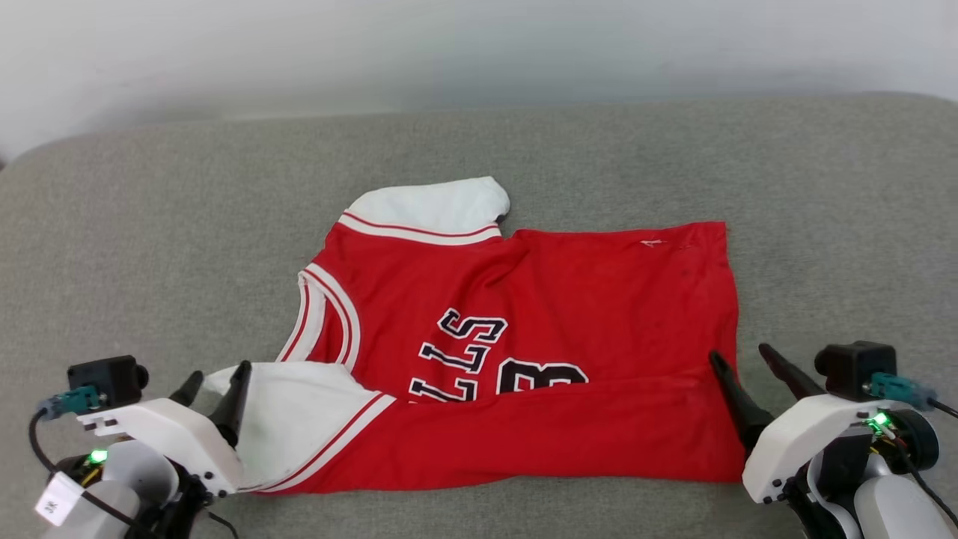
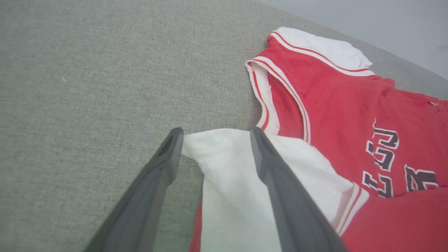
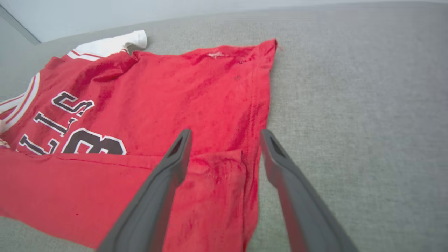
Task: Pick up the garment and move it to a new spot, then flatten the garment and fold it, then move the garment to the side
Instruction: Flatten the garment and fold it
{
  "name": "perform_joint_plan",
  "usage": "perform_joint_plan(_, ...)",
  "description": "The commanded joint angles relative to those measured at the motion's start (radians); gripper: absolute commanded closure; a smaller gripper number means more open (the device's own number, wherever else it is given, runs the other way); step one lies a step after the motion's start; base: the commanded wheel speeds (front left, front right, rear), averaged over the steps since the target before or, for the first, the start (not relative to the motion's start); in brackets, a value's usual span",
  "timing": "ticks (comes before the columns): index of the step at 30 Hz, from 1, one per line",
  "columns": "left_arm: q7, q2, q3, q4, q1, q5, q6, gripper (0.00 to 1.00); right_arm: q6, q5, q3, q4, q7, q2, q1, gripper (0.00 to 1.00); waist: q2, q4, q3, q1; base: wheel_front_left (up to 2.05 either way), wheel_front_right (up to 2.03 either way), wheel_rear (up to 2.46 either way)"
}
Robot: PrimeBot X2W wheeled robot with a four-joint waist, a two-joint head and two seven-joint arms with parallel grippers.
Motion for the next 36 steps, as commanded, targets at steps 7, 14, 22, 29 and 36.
perform_joint_plan(7,0.1,0.126,0.006,-0.09,0.013,0.013,0.016,0.0,0.0,-0.024,-0.038,-0.084,-0.1,0.032,0.051,0.0,-0.0001,-0.046,-0.066,-0.0001,0.0,0.0,0.0)
perform_joint_plan(14,0.34,0.262,-0.015,-0.191,0.088,-0.078,0.014,0.0,0.0,-0.044,-0.049,-0.16,-0.088,0.069,0.104,0.0,-0.0001,-0.08,-0.08,-0.0001,0.0,0.0,0.0)
perform_joint_plan(22,0.494,0.302,-0.018,-0.27,0.187,-0.201,0.06,0.0,0.0,-0.051,-0.061,-0.195,-0.067,0.097,0.128,0.0,-0.0001,-0.09,-0.042,-0.0001,0.0,0.0,0.0)
perform_joint_plan(29,0.512,0.249,-0.024,-0.211,0.169,-0.252,0.028,0.0,0.0,-0.047,-0.053,-0.196,-0.062,0.108,0.095,0.0,-0.0001,-0.097,0.017,-0.0001,0.0,0.0,0.0)
perform_joint_plan(36,0.543,0.178,-0.066,-0.158,0.141,-0.272,-0.024,1.0,0.0,-0.043,-0.068,-0.182,-0.06,0.113,0.081,0.0,-0.0001,-0.102,0.044,-0.0001,0.0,0.0,0.0)
